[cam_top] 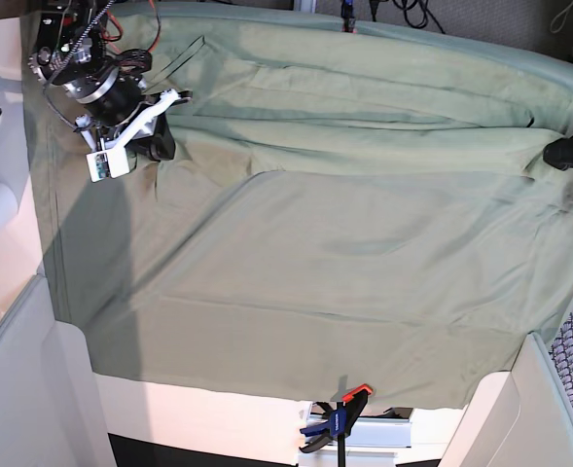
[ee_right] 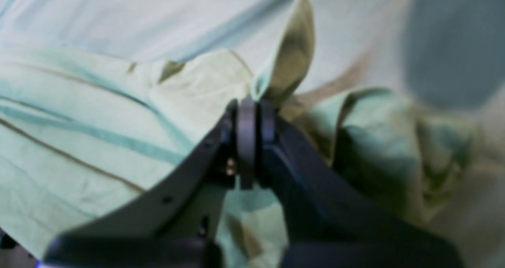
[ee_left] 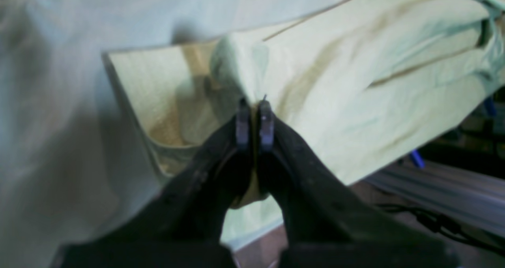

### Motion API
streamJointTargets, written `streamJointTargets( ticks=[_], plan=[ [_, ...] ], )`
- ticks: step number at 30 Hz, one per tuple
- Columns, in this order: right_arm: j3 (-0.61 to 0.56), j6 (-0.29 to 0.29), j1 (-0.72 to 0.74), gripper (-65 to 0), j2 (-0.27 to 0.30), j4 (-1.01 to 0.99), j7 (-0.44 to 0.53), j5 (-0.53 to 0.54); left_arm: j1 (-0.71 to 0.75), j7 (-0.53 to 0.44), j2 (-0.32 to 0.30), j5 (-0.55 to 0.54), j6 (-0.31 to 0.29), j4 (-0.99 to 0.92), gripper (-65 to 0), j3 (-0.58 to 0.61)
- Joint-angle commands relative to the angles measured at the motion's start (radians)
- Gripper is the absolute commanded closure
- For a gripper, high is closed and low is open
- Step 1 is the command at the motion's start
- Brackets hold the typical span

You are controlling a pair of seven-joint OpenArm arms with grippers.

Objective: Fold the T-shirt properly
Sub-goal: 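Fold the grasped side over the first fold with both grippers, then grasp the folded strip's end with the left gripper and fold it inward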

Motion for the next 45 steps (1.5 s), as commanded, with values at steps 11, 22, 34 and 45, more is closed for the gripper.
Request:
streamJointTargets(
  ticks=[11,22,34,45],
  plan=[
    [0.026,0.003,-0.106,0.0,0.008,0.083,-0.023,0.056,0.029,0.035,-0.051,-0.031,-0.009,0.010,-17.5,-0.011],
    [0.026,0.003,-0.154,-27.9,0.008,0.083,-0.023,0.056,0.081,-0.126,-0.023,0.098,-0.009,-0.017,-40.8,-0.094],
    [0.026,0.002,-0.154,-31.0,0.002,0.083,-0.023,0.056,0.120,-0.132,0.058,0.186,-0.009,-0.024,-40.8,-0.201],
    [0.026,0.002,-0.154,-31.0,0.002,0.083,-0.023,0.056,0.128,-0.213,0.112,0.276,-0.009,-0.029,-40.8,-0.201]
  ],
)
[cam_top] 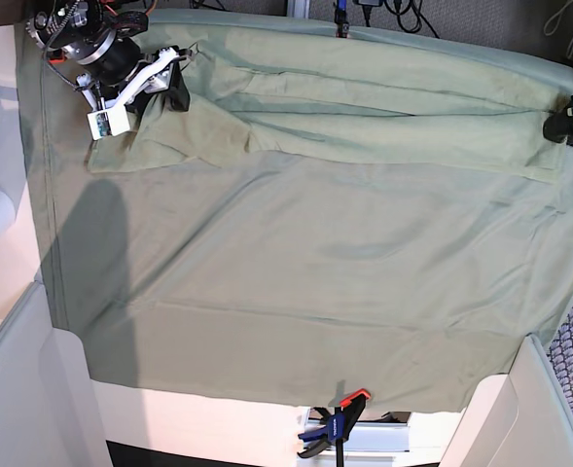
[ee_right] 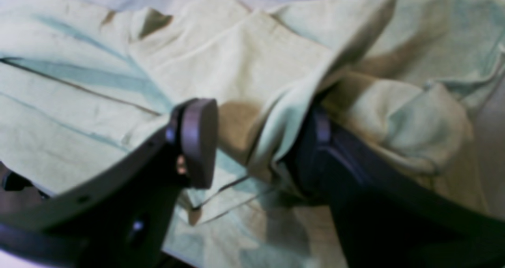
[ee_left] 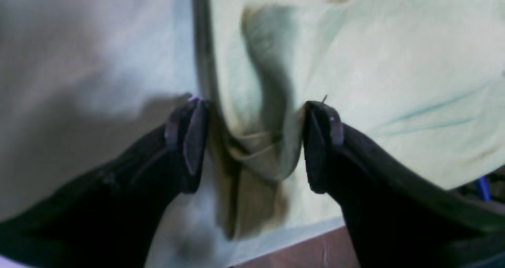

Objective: Fold the T-shirt properly
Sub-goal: 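Grasp the folded strip's end with the left gripper and fold it inward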

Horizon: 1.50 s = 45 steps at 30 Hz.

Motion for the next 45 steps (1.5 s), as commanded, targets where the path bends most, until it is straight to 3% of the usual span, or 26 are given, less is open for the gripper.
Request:
streamJointTargets(
  ticks=[1,7,13,14,18,19,26,31,36,41,45],
  plan=[
    [0.006,0.003,0.005,-31.0,0.005,0.019,0.019,0.012,-0.008,0.005,-0.016,-0.014,-0.009,0.008,-40.8,-0.009],
    [0.006,0.003,0.005,-31.0,0.005,0.019,0.019,0.012,-0.005,0.090,0.034,-0.100,-0.009,0.008,-40.6,-0.007],
    [0.006,0.003,0.005,-31.0,0.005,0.019,0.019,0.012,0.042,0.180,0.035,-0.267,-0.009,0.008,-39.1,-0.004],
    [0.006,0.003,0.005,-31.0,0.005,0.019,0.019,0.012,0.051,0.183,0.036,-0.286,-0.009,0.008,-34.8,-0.004],
    [0.006,0.003,0.005,-31.0,0.005,0.019,0.024,0.013,0.061,0.163,0.045,-0.299,-0.009,0.008,-2.3,-0.004],
    [0.006,0.003,0.005,-31.0,0.005,0.019,0.024,0.013,0.061,0.148,0.047,-0.299,-0.009,0.008,0.0,-0.004],
    [0.006,0.003,0.005,-31.0,0.005,0.019,0.023,0.012,0.022,0.100,0.044,-0.307,-0.009,0.008,0.0,-0.019],
    [0.006,0.003,0.005,-31.0,0.005,0.019,0.023,0.012,-0.036,0.092,0.022,-0.296,-0.009,0.008,0.0,-0.120],
    [0.006,0.003,0.008,-31.0,0.005,0.019,0.029,0.012,-0.050,0.031,-0.033,-0.210,-0.009,0.008,0.0,-0.135],
    [0.006,0.003,0.008,-31.0,0.005,0.019,0.046,0.013,-0.050,-0.057,-0.048,-0.074,-0.009,0.008,0.0,-0.135],
    [0.006,0.003,0.011,-31.0,0.005,0.019,0.046,0.016,-0.048,-0.047,-0.047,-0.083,-0.009,0.020,0.0,-0.135]
  ],
)
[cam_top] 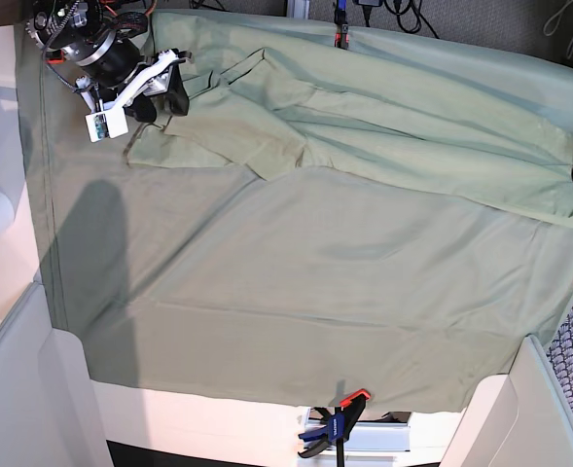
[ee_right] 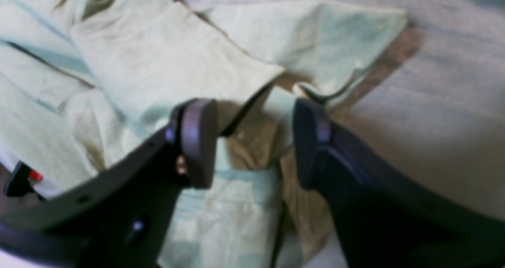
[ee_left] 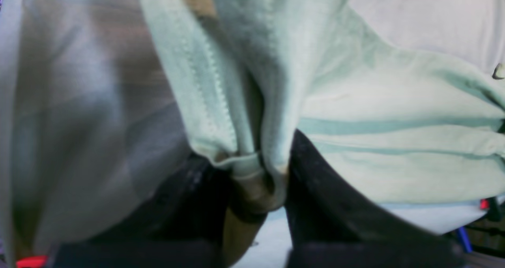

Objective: Fold the T-shirt properly
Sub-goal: 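Grasp the folded strip's end with the left gripper and fold it inward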

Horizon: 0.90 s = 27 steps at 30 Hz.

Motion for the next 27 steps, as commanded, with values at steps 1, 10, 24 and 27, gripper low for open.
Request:
streamJointTargets(
  ticks=[1,10,24,27],
  plan=[
    [0.006,0.003,0.010,-31.0,0.005,0.019,0.024,0.016,-0.005,-0.011,-0.031,-0.044,-0.009,0.035,0.0,-0.012],
    [0.006,0.003,0.012,-31.0,0.005,0.019,0.049,0.016,0.064,0.057,0.054,-0.061,-0.009,0.463,0.0,0.089],
    [0.006,0.003,0.012,-31.0,0.005,0.019,0.046,0.015,0.008,0.041,0.203,0.133,-0.009,0.554,0.0,0.387],
    [0.006,0.003,0.012,-31.0,0.005,0.019,0.045,0.016,-0.014,0.039,0.206,0.130,-0.009,0.554,-0.7,0.387]
  ],
)
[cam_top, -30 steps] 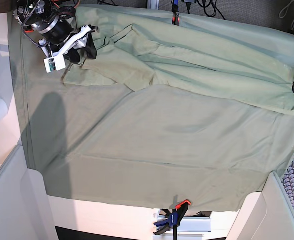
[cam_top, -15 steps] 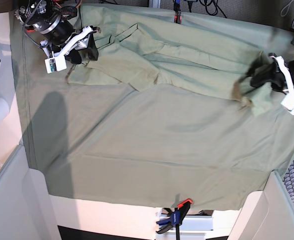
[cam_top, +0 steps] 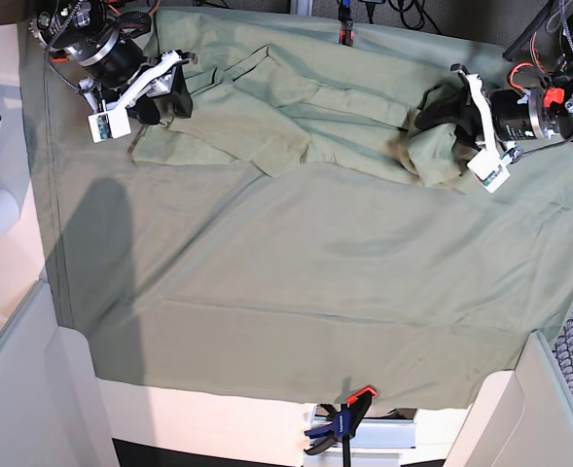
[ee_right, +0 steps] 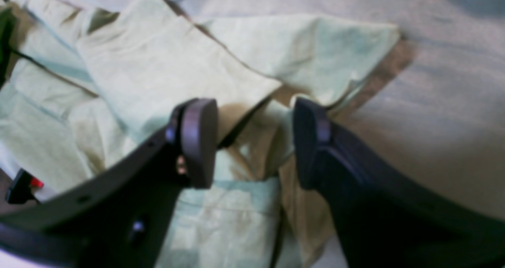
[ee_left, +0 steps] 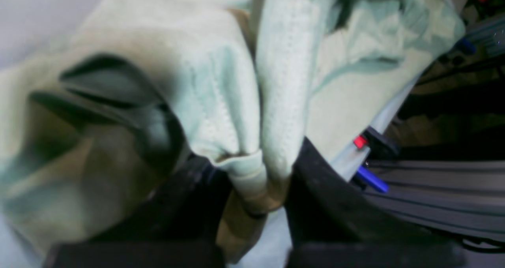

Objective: Fold the T-shirt properly
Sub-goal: 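Grasp the folded strip's end with the left gripper and fold it inward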

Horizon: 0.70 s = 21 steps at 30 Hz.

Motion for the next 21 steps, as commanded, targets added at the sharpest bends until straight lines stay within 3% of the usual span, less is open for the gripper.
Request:
streamJointTargets(
  ticks=[1,4,6,11,15,21],
  plan=[
    [0.006,0.003,0.007,-31.0,0.005,0.019,0.022,0.015,-0.013,-0.021,-0.014,-0.027,-0.009,0.014,-7.0,-0.009],
    [0.006,0.003,0.007,-31.0,0.005,0.019,0.023,0.015,-0.012,-0.011,-0.014,-0.062,-0.009,0.014,-26.6,0.001],
    [0.006,0.003,0.007,-31.0,0.005,0.019,0.023,0.015,-0.012,-0.010,-0.014,-0.069,-0.009,0.014,-32.7,0.023],
    [0.006,0.003,0.007,-31.0,0.005,0.019,0.023,0.015,-0.013,-0.010,-0.014,-0.115,-0.009,0.015,-32.9,0.090],
    [0.006,0.003,0.007,-31.0,0.005,0.019,0.026,0.015,-0.013,-0.010,-0.009,-0.222,-0.009,0.031,-32.9,0.106],
    [0.006,0.003,0.007,-31.0,0.002,0.019,0.026,0.014,-0.027,-0.010,0.009,-0.241,-0.009,0.111,-32.9,0.106]
  ],
)
